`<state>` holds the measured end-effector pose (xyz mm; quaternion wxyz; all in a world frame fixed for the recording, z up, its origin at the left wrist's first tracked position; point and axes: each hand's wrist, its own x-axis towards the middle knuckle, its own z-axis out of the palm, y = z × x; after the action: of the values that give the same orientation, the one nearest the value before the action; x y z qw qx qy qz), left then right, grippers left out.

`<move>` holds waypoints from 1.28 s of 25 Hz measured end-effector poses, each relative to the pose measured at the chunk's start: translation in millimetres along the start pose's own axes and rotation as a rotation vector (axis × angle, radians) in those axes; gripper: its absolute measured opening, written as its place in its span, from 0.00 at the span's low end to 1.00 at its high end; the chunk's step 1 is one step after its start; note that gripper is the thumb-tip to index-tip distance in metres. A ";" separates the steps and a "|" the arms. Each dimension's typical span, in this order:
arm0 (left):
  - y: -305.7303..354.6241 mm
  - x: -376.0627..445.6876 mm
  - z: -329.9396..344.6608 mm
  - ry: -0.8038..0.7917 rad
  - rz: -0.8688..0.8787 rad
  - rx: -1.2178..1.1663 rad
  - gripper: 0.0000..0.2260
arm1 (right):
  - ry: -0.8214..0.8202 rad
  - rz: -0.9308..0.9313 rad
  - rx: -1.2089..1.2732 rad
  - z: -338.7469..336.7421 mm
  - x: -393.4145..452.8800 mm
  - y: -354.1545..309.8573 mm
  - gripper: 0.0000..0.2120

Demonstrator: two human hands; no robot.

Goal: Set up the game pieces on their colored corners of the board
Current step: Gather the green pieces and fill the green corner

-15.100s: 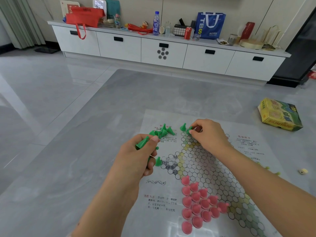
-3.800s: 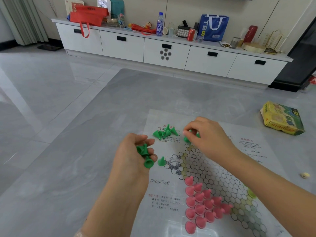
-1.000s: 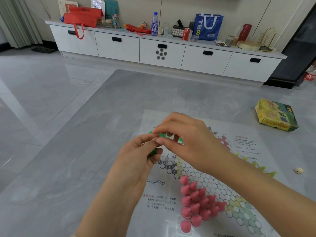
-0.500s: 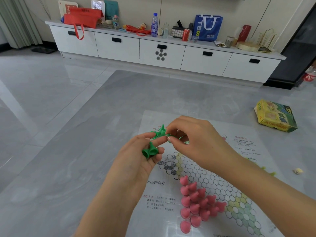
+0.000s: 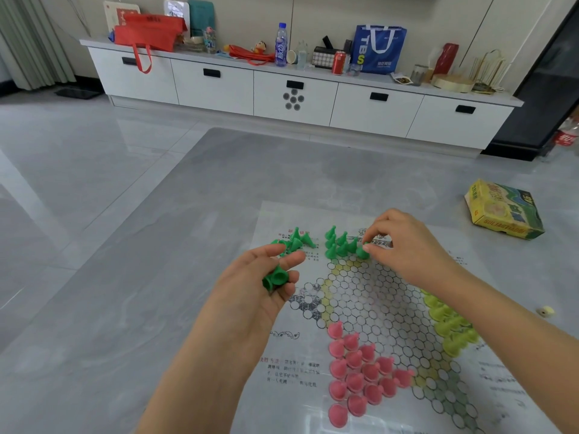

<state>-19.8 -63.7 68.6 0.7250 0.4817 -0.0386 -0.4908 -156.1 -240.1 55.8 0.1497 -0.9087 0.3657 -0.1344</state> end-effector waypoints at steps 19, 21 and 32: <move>2.6 0.7 0.1 0.046 -0.022 -0.037 0.09 | 0.013 -0.010 -0.029 13.6 3.0 -1.5 0.07; 2.1 0.9 -0.1 0.044 -0.030 -0.038 0.11 | 0.048 -0.017 -0.017 6.9 1.1 -4.5 0.07; -0.8 -7.1 0.7 -0.134 -0.004 -0.005 0.15 | -0.145 -0.312 0.219 -6.2 -16.0 -76.1 0.13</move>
<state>-24.3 -58.9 71.3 0.7209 0.4461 -0.0852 -0.5235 -121.9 -177.6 87.5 0.2507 -0.9400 0.1920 -0.1292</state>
